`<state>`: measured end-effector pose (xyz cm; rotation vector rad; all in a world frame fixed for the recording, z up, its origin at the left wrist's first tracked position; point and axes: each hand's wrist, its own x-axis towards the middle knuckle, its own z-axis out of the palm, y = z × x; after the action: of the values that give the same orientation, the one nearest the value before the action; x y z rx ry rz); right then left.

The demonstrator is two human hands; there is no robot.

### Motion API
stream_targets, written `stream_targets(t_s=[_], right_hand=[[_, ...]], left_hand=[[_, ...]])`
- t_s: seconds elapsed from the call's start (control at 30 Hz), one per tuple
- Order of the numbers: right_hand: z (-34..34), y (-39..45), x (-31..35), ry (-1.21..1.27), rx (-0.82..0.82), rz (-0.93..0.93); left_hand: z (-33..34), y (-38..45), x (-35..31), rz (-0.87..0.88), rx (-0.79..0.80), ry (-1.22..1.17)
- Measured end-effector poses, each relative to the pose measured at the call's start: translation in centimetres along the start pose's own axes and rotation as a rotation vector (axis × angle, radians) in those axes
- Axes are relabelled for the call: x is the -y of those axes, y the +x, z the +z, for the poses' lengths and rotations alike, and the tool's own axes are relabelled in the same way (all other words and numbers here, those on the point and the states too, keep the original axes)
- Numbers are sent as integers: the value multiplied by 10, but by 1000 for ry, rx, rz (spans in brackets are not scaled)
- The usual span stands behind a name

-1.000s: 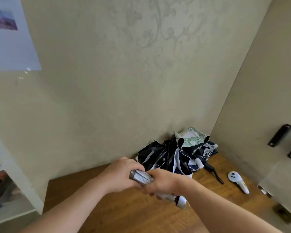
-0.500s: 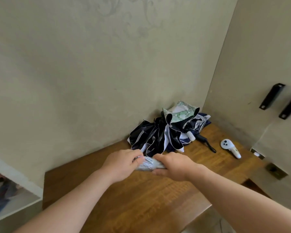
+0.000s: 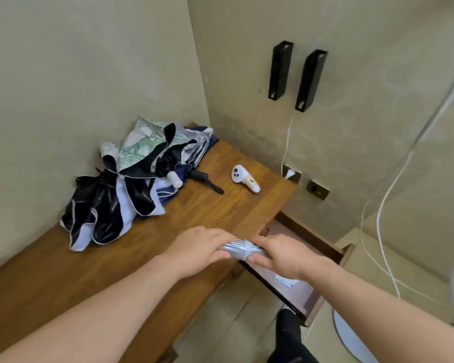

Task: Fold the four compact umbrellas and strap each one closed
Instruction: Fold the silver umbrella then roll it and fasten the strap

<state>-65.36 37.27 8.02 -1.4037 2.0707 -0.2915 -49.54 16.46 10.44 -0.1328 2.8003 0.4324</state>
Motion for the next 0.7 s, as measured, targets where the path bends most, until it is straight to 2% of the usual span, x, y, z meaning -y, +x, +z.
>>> stream_targets(t_s=[0.17, 0.37, 0.57, 0.63, 0.7], right_hand=[[15, -45, -118, 86, 12, 185], [37, -54, -199, 78, -53, 333], [76, 12, -246, 10, -54, 466], [93, 36, -254, -33, -29, 470], [110, 52, -259, -56, 22, 511]], left_hand=[[39, 124, -64, 115, 103, -17], [106, 214, -91, 215, 48, 27], [199, 261, -90, -65, -101, -179], [225, 264, -86, -203, -60, -177], [250, 261, -78, -290, 63, -93]])
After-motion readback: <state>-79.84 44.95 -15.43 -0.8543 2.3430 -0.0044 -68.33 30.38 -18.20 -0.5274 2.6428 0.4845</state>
